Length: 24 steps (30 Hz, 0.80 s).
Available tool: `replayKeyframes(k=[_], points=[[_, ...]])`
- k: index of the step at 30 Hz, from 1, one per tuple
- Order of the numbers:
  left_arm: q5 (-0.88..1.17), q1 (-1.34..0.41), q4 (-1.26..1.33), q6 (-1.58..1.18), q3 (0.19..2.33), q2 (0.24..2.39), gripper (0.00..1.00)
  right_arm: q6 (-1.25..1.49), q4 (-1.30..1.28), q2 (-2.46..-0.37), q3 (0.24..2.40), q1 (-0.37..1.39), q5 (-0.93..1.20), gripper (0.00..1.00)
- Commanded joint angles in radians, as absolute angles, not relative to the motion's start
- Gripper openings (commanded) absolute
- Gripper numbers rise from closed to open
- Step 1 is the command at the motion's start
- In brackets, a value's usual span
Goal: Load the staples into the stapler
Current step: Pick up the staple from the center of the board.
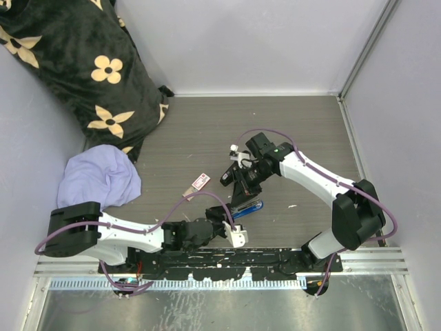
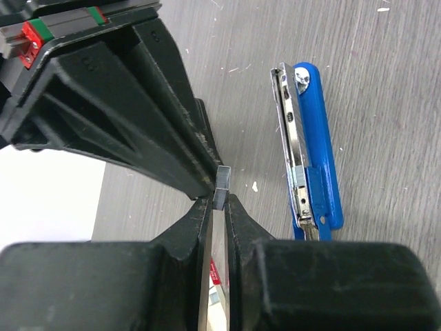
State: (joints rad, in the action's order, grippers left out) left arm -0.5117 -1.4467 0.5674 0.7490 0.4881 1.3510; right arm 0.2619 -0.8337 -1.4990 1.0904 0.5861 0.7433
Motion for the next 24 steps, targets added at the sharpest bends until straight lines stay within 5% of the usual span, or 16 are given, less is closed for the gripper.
replayKeyframes(k=[1, 10, 17, 24], points=[[-0.49, -1.46, 0.624, 0.711, 0.516, 1.334, 0.09, 0.312, -0.742, -1.457, 1.151, 0.565, 0.75, 0.23], [-0.485, -1.381, 0.515, 0.51, 0.515, 1.281, 0.05, 0.41, -0.622, -1.383, 1.127, 0.465, 0.654, 0.33], [-0.199, -1.121, 0.271, 0.093, 0.503, 1.099, 0.06, 0.477, -0.446, -1.228, 0.998, 0.399, 0.495, 0.36], [0.102, -0.913, 0.128, -0.276, 0.561, 1.134, 0.06, 0.629, -0.199, -1.09, 0.794, 0.442, 0.417, 0.48]])
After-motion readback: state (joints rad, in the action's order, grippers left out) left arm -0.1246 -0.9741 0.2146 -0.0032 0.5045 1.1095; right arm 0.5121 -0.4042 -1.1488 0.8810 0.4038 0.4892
